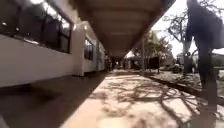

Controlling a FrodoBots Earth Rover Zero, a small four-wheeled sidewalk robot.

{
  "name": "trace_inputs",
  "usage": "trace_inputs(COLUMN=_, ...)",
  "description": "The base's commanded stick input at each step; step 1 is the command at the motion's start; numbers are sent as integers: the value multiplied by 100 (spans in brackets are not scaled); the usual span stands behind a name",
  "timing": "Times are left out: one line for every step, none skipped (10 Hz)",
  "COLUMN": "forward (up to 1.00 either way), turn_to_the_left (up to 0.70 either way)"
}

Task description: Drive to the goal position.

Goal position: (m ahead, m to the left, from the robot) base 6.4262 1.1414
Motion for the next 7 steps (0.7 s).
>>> trace_inputs(forward=100, turn_to_the_left=0)
trace_inputs(forward=100, turn_to_the_left=0)
trace_inputs(forward=100, turn_to_the_left=0)
trace_inputs(forward=100, turn_to_the_left=0)
trace_inputs(forward=100, turn_to_the_left=0)
trace_inputs(forward=100, turn_to_the_left=0)
trace_inputs(forward=100, turn_to_the_left=0)
